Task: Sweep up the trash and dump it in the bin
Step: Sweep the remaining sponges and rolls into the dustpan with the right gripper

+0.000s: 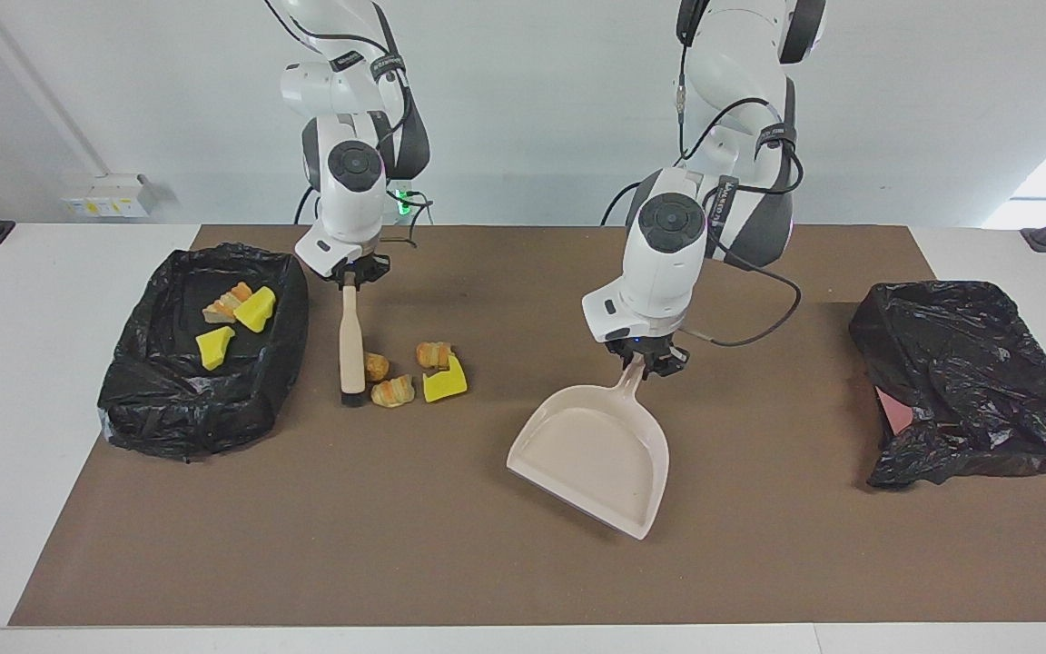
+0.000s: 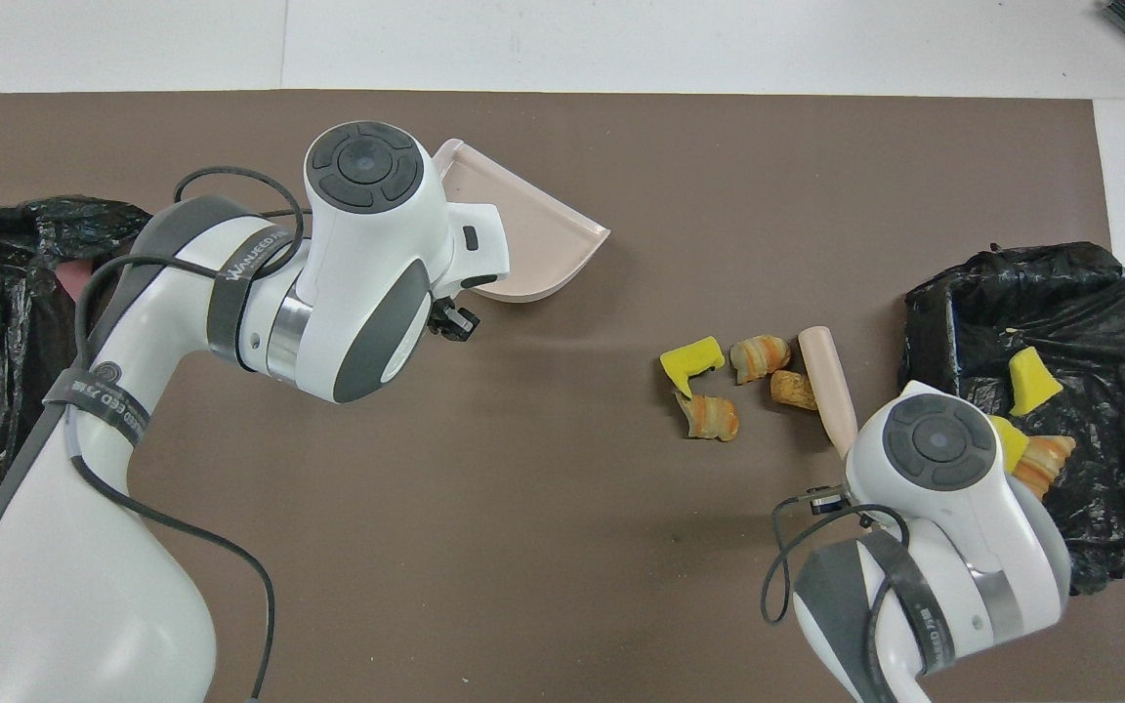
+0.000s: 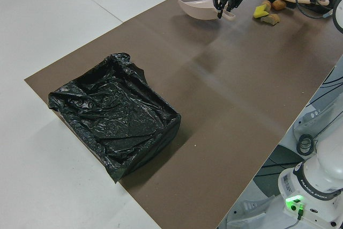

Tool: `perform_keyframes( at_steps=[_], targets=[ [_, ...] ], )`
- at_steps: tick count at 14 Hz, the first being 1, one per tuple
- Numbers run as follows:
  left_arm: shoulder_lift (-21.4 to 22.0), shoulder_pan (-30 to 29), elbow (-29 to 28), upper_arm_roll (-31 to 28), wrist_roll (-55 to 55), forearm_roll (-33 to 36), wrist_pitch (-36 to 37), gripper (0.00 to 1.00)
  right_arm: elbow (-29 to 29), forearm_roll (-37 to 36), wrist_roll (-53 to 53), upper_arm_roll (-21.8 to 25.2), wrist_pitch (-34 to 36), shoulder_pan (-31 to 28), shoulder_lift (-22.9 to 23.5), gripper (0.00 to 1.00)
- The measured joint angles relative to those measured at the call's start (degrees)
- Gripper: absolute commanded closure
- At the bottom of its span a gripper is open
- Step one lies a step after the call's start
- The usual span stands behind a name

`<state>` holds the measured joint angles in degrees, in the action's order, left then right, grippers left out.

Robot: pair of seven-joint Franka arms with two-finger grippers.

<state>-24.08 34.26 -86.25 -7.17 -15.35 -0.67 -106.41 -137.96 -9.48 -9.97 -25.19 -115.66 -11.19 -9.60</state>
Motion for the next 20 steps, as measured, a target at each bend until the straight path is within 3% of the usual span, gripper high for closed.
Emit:
perform_keyframes(
  at_steps=[4, 7, 10, 13, 15, 17, 20],
  targets=[
    [0.0, -0.01, 0.02, -0.04, -15.53, 0.28, -0.73, 1.0, 1.71, 4.76, -0.45, -0.08, -2.08, 2.75, 3.14, 1.0],
    [0.04, 0.15, -0.09, 0.12, -25.62, 5.21, -0.39, 1.0, 3.0, 5.25, -3.1, -0.09, -1.87, 3.75, 3.72, 1.0],
    [1.39, 1.41, -3.07, 0.15, -32.06, 7.01, 0.22, 1.0, 5.57, 5.22, -7.1, -0.04, 3.22, 4.18, 3.2, 1.0],
    [4.95, 3.9, -9.96, 0.3, -33.01, 9.22, -1.11, 1.0, 4.37, 5.12, -7.2, 0.16, 5.64, 4.04, 1.26, 1.0],
    [8.68, 6.43, -17.41, 0.36, -31.95, 11.78, -5.7, 1.0, 3.21, 4.99, -5.72, 0.17, 4.7, 3.23, 0.85, 1.0],
    [11.95, 7.84, -23.26, 0.4, -28.58, 12.89, -9.68, 1.0, 2.48, 4.98, -4.75, 0.2, 0.73, 2.2, 2.37, 1.0],
    [14.19, 8.75, -26.42, 0.39, -24.46, 12.98, -10.87, 1.0, 3.63, 4.98, -2.73, -0.05, -2.65, 2.44, 6.06, 1.0]
  ],
)
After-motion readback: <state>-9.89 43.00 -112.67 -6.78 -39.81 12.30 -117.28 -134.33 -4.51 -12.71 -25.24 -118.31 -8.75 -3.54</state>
